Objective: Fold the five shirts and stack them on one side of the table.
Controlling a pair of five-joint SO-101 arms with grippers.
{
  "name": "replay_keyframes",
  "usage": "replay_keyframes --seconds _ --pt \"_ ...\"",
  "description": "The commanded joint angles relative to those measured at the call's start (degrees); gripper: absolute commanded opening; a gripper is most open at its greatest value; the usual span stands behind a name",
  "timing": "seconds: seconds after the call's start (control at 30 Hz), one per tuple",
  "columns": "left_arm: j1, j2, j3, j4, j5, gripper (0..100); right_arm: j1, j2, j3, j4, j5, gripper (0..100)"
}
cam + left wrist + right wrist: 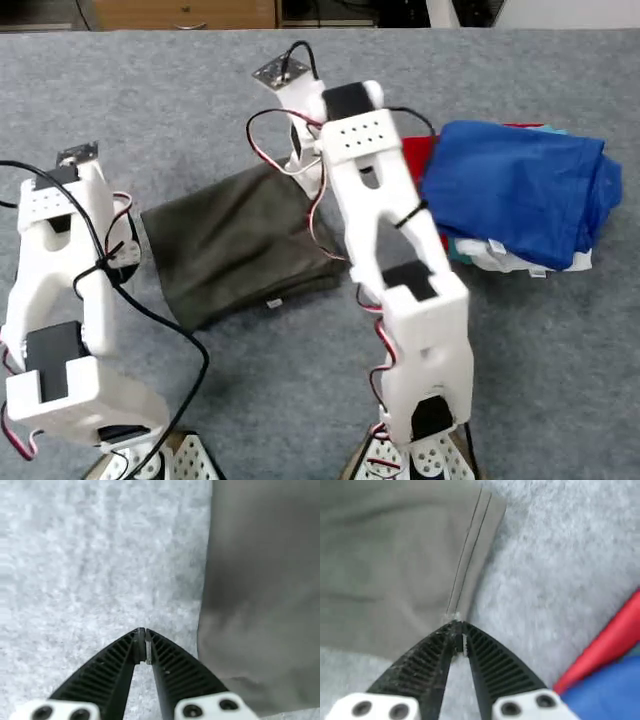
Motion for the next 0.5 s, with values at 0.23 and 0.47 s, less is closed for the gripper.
replay_keyframes --seconds 0.23,0.47 --pt "-0.35 -19.21 11.87 -3.16 -2.9 2 3.47 -21.41 16.31 2.99 0.35 0.2" --pt "-0.62 -30.46 18.9 -4.75 -5.45 2 2.95 -30.37 36.53 -5.19 0.0 0.3"
